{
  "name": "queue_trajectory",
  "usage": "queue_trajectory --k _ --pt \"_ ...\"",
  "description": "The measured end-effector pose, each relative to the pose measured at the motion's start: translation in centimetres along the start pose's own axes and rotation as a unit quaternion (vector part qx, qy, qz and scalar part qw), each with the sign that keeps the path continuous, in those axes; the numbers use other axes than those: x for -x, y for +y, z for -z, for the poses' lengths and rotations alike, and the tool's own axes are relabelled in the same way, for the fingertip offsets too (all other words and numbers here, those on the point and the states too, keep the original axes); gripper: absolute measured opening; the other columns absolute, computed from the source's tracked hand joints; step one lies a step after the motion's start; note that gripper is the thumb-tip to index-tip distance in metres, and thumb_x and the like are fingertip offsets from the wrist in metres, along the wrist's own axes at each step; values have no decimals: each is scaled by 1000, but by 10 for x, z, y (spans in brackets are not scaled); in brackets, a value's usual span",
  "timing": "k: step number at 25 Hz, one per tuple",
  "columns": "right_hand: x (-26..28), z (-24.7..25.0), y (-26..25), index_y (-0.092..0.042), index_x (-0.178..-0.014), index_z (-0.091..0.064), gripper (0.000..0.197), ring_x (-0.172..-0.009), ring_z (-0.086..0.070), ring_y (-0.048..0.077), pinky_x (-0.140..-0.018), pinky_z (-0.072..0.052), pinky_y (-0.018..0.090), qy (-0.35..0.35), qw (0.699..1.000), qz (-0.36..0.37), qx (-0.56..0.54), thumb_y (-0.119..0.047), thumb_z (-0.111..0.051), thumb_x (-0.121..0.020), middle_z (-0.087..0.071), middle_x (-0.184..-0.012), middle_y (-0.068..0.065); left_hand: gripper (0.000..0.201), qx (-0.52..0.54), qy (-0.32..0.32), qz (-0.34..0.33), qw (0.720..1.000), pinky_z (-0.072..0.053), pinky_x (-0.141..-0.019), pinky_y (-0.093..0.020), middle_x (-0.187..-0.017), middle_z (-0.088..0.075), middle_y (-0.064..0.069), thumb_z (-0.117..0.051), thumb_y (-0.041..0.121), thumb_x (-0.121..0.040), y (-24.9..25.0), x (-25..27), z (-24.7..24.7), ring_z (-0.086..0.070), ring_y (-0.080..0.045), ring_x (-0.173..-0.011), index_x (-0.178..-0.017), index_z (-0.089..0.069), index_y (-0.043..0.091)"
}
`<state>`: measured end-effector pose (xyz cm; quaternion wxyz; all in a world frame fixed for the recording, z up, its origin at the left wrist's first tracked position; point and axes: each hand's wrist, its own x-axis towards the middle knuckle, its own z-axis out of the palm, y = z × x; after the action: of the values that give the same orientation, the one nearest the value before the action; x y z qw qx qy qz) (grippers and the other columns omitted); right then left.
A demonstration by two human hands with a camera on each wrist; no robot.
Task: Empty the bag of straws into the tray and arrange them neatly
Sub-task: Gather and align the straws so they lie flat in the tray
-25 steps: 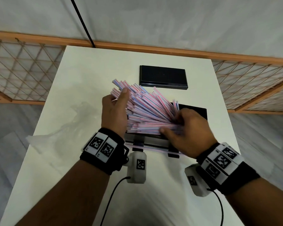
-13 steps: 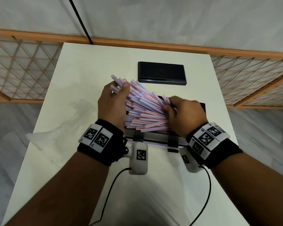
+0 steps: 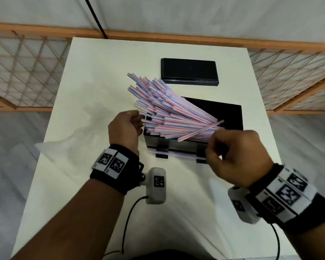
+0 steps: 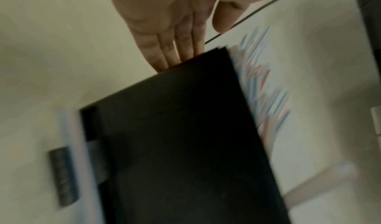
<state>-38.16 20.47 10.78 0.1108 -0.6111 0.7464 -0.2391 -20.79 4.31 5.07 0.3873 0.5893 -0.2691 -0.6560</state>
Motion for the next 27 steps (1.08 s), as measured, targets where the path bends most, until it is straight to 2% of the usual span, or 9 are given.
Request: queue_trajectory --k 3,5,7,10,16,19,22,24,27 --pt "23 -35 6 -19 -83 -68 35 -67 -67 28 -59 -54 35 -160 981 -29 104 -44 -44 -79 -69 -66 0 28 -52 23 -15 998 -53 -64 -29 -75 -63 -7 -49 17 -96 -21 8 2 -62 -21 -70 -73 -65 20" --pt "20 -65 12 -22 -109 -63 35 -92 -67 35 -73 -52 36 -255 944 -72 196 -44 -43 -90 -71 -95 7 24 -91 6 -34 995 -55 -86 -45 -88 -59 -12 -46 47 -83 -29 11 2 -55 -24 -88 -71 -56 28" --pt "12 -86 15 -19 -121 -56 31 -102 -65 37 -80 -51 37 -289 924 -73 238 -35 -45 -97 -68 -110 11 34 -75 20 -27 997 -51 -102 -52 -92 -64 -11 -48 53 -85 -34 12 0 -57 -23 -89 -73 -61 25" --pt "6 -101 23 -17 -124 -55 30 -102 -67 37 -83 -52 40 -289 918 -81 259 -25 -44 -98 -70 -111 12 43 -52 24 -25 998 -53 -98 -43 -91 -71 -3 -45 45 -103 -30 16 -3 -62 -21 -85 -78 -69 19" --pt "5 -92 25 -23 -113 -61 24 -99 -68 35 -80 -52 37 -279 925 -72 250 -26 -45 -97 -72 -106 6 48 -49 10 -52 997 -54 -83 -32 -79 -78 4 -42 44 -105 -16 17 -6 -72 -16 -78 -80 -74 18" --pt "6 -61 10 -21 -89 -66 10 -71 -70 33 -59 -50 33 -207 948 -48 238 -28 -65 -83 -71 -79 4 47 -22 -16 -65 998 -53 -83 -33 -84 -77 3 -42 47 -105 -6 16 -8 -72 -16 -86 -83 -72 19" --pt "5 -27 -3 -19 -61 -62 20 -41 -58 29 -43 -34 24 -140 956 -22 259 -19 -82 -55 -58 -50 0 45 11 -16 -71 997 -49 -82 -33 -83 -72 4 -41 50 -105 8 12 -8 -66 -18 -91 -84 -69 21" --pt "-7 -13 -17 -21 -65 -61 17 -45 -59 29 -45 -32 25 -138 954 -6 268 -21 -78 -60 -60 -53 -1 47 18 -20 -67 997 -47 -85 -34 -87 -71 4 -39 55 -104 15 10 -8 -64 -18 -94 -90 -69 21" --pt "-39 -5 -24 -24 -88 -59 6 -74 -66 31 -55 -36 30 -156 954 16 256 -29 -59 -84 -67 -82 -1 51 35 -26 -56 997 -46 -88 -34 -91 -70 4 -37 57 -104 22 7 -6 -64 -17 -95 -98 -69 19"
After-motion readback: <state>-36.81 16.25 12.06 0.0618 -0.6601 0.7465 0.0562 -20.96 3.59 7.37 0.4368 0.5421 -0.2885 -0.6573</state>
